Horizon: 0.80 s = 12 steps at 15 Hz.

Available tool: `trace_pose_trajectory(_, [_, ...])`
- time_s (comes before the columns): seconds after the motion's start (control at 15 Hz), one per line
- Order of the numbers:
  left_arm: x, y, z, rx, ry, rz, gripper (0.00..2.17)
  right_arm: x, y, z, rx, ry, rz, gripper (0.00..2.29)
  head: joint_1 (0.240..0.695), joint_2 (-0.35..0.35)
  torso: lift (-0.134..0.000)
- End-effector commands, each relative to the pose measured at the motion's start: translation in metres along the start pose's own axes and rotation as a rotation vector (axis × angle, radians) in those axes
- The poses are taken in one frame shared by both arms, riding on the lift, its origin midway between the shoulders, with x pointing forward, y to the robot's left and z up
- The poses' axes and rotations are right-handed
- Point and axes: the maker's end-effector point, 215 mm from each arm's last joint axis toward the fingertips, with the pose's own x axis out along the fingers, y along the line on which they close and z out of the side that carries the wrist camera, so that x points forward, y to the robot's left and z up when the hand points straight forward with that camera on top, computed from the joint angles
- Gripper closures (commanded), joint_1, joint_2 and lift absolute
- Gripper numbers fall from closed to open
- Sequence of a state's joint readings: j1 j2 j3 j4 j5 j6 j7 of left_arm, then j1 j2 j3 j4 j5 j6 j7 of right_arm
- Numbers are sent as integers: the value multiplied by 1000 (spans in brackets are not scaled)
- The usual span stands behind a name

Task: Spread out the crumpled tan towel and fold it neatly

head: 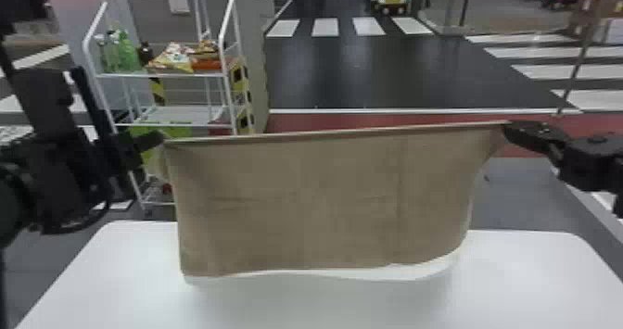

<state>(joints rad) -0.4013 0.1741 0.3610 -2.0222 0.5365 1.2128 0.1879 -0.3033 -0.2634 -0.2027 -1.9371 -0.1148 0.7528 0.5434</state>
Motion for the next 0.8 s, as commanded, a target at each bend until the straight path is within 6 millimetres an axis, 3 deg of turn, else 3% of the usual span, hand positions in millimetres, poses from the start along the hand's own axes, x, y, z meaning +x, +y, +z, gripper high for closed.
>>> trace_pose_trajectory(0.0, [14, -11, 18, -15, -4, -20, 1787, 8, -15, 19, 19, -31, -24, 1291, 433, 69, -122])
trace_pose_trajectory(0.2, [4, -15, 31, 1, -36, -31, 1787, -7, -20, 7, 48, -15, -25, 1291, 395, 53, -122])
trace_pose_trajectory(0.33, [-15, 3, 18, 15, -36, -5, 1787, -31, -12, -11, 55, -3, -6, 1291, 392, 46, -122])
trace_pose_trajectory(0.53, [-66, 61, -40, 43, -6, 107, 1784, -68, 38, -67, 49, 80, 105, 1291, 445, 66, -122])
trace_pose_trajectory(0.73, [-110, 111, -108, 32, 30, 205, 1784, -87, 100, -113, 8, 122, 211, 1291, 552, 124, -122])
